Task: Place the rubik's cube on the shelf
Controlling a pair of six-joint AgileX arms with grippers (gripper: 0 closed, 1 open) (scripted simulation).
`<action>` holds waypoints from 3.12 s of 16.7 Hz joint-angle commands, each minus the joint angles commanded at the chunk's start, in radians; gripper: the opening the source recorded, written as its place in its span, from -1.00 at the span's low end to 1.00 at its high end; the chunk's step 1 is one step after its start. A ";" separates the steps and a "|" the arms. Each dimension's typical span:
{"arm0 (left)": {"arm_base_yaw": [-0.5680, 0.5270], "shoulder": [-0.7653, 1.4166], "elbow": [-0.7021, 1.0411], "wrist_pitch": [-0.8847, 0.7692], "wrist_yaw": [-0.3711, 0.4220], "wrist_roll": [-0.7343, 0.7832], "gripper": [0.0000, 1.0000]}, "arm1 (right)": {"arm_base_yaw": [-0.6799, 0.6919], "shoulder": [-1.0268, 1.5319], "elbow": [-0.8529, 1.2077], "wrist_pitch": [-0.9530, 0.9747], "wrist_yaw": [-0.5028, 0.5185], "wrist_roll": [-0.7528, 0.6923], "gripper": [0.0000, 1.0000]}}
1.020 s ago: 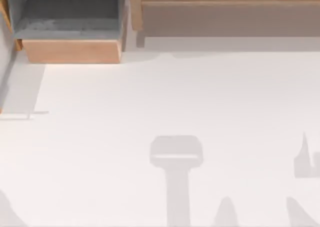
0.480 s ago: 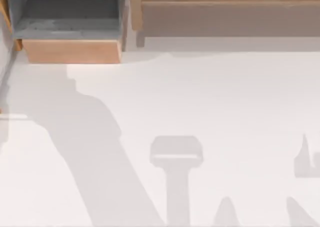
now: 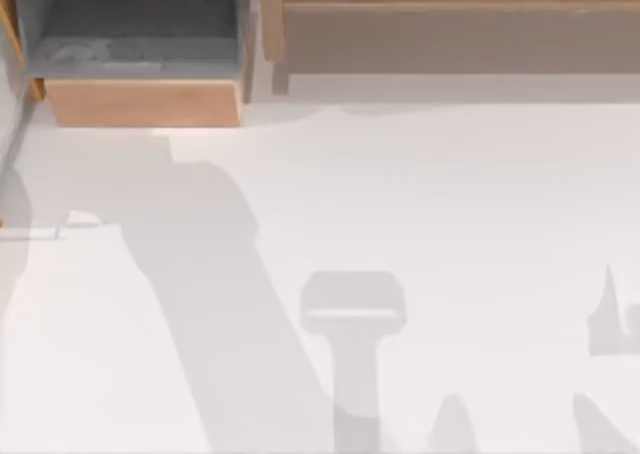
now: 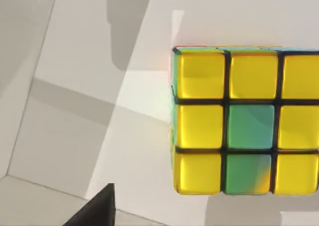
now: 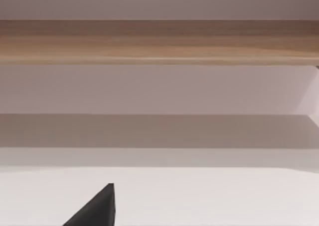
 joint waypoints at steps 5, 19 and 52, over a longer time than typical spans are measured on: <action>0.002 0.011 -0.007 0.018 0.001 0.002 1.00 | 0.000 0.000 0.000 0.000 0.000 0.000 1.00; 0.000 0.103 -0.045 0.147 0.001 0.000 0.40 | 0.000 0.000 0.000 0.000 0.000 0.000 1.00; -0.014 0.064 0.074 0.023 -0.019 0.003 -1.00 | 0.000 0.000 0.000 0.000 0.000 0.000 1.00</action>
